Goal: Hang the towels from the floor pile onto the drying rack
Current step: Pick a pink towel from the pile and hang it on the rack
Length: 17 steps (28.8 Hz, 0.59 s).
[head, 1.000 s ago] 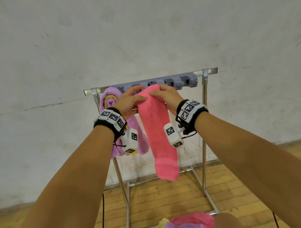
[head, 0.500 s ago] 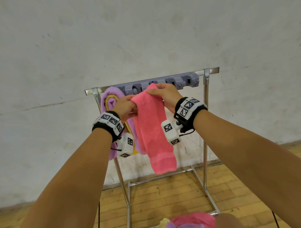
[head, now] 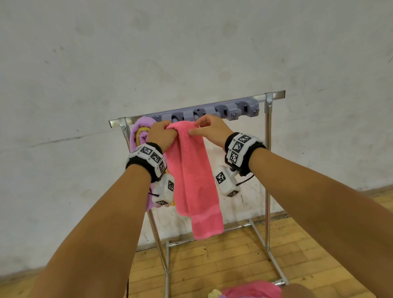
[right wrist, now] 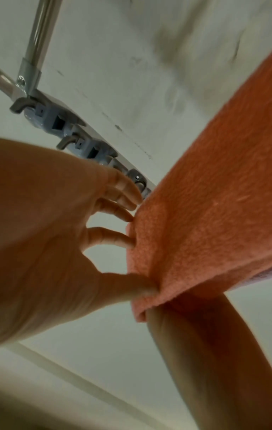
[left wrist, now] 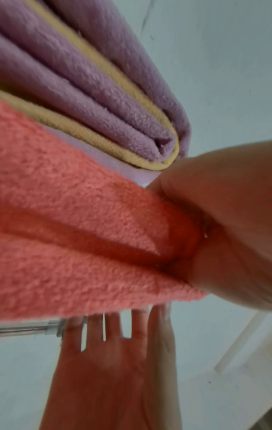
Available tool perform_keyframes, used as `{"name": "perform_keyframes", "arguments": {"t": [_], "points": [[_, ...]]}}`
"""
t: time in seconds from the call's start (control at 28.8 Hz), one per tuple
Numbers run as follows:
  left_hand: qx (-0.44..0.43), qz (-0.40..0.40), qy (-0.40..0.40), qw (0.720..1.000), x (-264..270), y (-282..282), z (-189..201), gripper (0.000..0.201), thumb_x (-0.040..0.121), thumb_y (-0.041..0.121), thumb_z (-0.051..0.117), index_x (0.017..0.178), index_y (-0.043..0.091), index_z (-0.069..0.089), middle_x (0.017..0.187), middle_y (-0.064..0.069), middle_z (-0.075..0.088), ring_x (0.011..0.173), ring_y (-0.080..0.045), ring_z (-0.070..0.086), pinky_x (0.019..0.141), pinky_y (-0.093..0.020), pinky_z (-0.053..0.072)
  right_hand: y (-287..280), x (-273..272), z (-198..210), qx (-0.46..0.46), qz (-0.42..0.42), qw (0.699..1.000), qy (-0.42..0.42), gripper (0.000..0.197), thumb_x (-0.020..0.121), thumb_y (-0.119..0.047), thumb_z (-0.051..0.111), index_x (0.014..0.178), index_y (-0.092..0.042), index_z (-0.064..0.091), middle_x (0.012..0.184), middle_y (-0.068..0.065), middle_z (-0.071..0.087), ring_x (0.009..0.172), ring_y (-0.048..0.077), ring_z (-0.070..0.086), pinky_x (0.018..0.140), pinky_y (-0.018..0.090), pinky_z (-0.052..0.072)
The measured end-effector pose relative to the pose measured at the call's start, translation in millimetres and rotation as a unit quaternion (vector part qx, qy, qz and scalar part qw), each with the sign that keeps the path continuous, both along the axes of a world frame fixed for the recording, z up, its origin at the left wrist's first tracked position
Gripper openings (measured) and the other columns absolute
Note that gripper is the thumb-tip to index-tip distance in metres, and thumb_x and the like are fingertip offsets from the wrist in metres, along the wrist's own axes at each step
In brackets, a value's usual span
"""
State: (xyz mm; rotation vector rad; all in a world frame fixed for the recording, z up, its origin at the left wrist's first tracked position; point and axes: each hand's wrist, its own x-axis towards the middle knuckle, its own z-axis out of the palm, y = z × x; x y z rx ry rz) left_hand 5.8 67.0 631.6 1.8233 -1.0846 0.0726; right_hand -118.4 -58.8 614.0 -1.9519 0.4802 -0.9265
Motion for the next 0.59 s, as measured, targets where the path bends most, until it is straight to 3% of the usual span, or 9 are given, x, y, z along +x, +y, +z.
{"name": "perform_keyframes", "arguments": {"t": [0.1,0.17,0.24,0.28,0.38,0.45,0.52,0.59], "points": [[0.006,0.028,-0.015,0.999,0.7,-5.2,9.7,0.021,0.093,0.013,0.046,0.097,0.002,0.064,0.075,-0.001,0.057,0.072,-0.019,0.056,0.068,-0.030,0.048,6.9,4.7,-1.2,-0.024,0.054,0.997,0.057,0.055,0.072,-0.037,0.086,0.113,-0.012,0.058,0.117,-0.001,0.058,0.108,0.015,0.057,0.086,0.030,0.050],[0.011,0.042,-0.030,0.999,4.4,-9.4,16.5,0.024,0.092,0.012,0.046,0.098,-0.003,0.064,0.079,-0.009,0.062,0.075,-0.026,0.060,0.071,-0.036,0.051,11.3,13.1,-0.5,-0.050,0.069,0.993,0.077,0.056,0.074,-0.039,0.084,0.113,-0.014,0.053,0.120,0.001,0.057,0.108,0.017,0.058,0.087,0.036,0.054],[0.000,0.051,-0.046,0.998,8.4,-12.2,22.0,0.019,0.089,0.009,0.049,0.088,-0.002,0.064,0.083,-0.017,0.065,0.079,-0.031,0.061,0.074,-0.041,0.052,12.3,23.8,3.1,-0.092,0.039,0.993,0.062,0.040,0.080,-0.034,0.077,0.106,-0.015,0.056,0.112,0.002,0.062,0.101,0.020,0.062,0.083,0.039,0.056],[-0.005,0.057,-0.051,0.997,11.5,-12.8,23.7,0.015,0.088,0.008,0.051,0.079,0.003,0.061,0.079,-0.015,0.063,0.075,-0.030,0.058,0.069,-0.038,0.050,11.8,29.0,5.9,-0.115,0.013,0.992,0.052,0.030,0.082,-0.031,0.075,0.101,-0.015,0.058,0.105,0.002,0.064,0.096,0.021,0.063,0.081,0.038,0.056],[-0.014,0.081,-0.063,0.995,26.0,-11.8,28.0,0.031,0.082,0.000,0.052,0.060,0.016,0.038,0.059,-0.001,0.039,0.057,-0.016,0.036,0.048,-0.024,0.027,10.5,44.3,17.7,-0.140,-0.038,0.989,0.029,0.013,0.081,-0.022,0.070,0.087,-0.016,0.060,0.088,0.003,0.067,0.085,0.023,0.063,0.073,0.035,0.053],[-0.028,0.102,-0.062,0.992,37.2,-11.1,31.4,0.030,0.078,-0.003,0.051,0.063,0.016,0.035,0.061,0.001,0.033,0.056,-0.015,0.028,0.046,-0.025,0.019,6.9,51.9,25.9,-0.145,-0.056,0.988,0.019,0.011,0.080,-0.019,0.067,0.082,-0.017,0.056,0.081,-0.001,0.062,0.078,0.021,0.059,0.064,0.030,0.048],[-0.032,0.133,-0.087,0.987,44.1,-9.9,34.9,0.019,0.076,-0.003,0.052,0.073,0.014,0.044,0.066,0.001,0.041,0.059,-0.015,0.033,0.050,-0.027,0.025,2.6,58.1,34.1,-0.155,-0.074,0.985,0.014,0.011,0.079,-0.020,0.065,0.081,-0.019,0.054,0.079,-0.004,0.060,0.076,0.019,0.056,0.061,0.028,0.043],[-0.049,0.140,-0.100,0.984,50.1,-10.6,36.4,0.020,0.074,-0.005,0.048,0.083,0.012,0.051,0.076,-0.003,0.051,0.068,-0.020,0.043,0.055,-0.030,0.035,-0.3,63.9,42.0,-0.173,-0.088,0.981,0.014,0.010,0.078,-0.022,0.064,0.083,-0.020,0.055,0.085,-0.002,0.063,0.081,0.021,0.059,0.066,0.031,0.047]]}}
